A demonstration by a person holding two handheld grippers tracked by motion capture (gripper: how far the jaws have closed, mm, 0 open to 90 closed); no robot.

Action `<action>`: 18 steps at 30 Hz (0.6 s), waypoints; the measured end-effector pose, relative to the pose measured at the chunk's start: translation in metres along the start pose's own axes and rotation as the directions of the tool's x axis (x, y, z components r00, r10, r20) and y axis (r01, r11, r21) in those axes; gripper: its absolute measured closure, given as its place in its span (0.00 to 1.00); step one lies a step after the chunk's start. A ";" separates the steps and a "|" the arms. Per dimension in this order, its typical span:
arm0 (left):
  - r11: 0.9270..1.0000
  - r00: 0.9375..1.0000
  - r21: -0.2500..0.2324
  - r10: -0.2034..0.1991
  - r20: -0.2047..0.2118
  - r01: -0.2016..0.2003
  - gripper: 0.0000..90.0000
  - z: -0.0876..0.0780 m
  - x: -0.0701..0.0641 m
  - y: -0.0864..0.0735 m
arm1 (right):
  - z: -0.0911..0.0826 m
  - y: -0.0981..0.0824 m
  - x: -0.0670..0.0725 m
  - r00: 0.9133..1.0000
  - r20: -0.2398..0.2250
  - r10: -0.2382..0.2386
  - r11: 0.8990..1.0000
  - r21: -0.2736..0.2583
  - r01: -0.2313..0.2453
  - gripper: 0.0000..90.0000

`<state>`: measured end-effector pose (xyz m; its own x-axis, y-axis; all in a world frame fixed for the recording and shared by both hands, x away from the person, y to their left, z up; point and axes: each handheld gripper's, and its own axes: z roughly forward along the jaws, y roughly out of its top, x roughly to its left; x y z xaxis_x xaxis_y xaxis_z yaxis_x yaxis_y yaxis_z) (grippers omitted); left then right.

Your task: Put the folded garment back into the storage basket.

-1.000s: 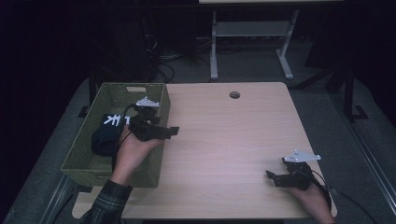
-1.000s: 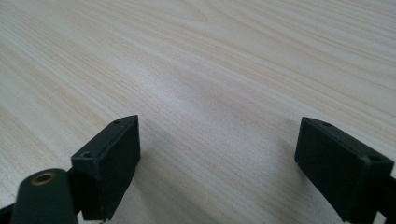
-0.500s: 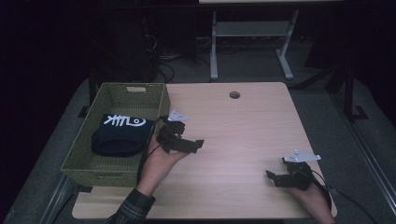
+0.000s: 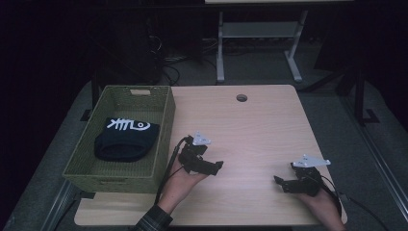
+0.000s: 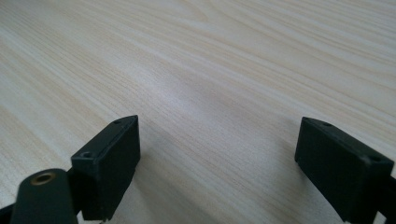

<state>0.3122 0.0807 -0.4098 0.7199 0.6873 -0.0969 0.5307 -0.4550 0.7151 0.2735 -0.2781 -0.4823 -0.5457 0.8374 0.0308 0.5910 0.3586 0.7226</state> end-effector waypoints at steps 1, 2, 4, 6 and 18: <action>1.000 1.000 0.000 0.009 -0.007 -0.009 0.15 0.003 -0.001 -0.003 | 0.000 0.000 0.000 1.000 0.000 0.001 1.000 0.000 -0.001 0.15; 1.000 1.000 0.003 0.013 -0.007 -0.013 0.15 0.005 -0.001 -0.004 | 0.000 0.000 0.000 1.000 0.000 0.000 1.000 0.000 0.000 0.15; 1.000 1.000 0.001 0.020 -0.010 -0.020 0.15 0.009 -0.001 -0.009 | 0.000 0.000 0.000 1.000 0.000 0.000 1.000 0.000 0.000 0.15; 1.000 1.000 0.001 0.017 -0.006 -0.017 0.15 0.014 0.000 -0.014 | 0.000 0.000 0.000 1.000 0.000 0.000 1.000 0.000 0.000 0.15; 0.999 0.999 0.005 0.045 -0.023 -0.045 0.15 0.032 0.012 -0.034 | 0.000 0.000 0.000 1.000 -0.001 -0.009 1.000 -0.004 0.009 0.15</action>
<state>0.3167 0.0867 -0.4574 0.7327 0.6788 -0.0485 0.5000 -0.4887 0.7150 0.2738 -0.2783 -0.4825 -0.5514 0.8338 0.0255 0.5843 0.3642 0.7252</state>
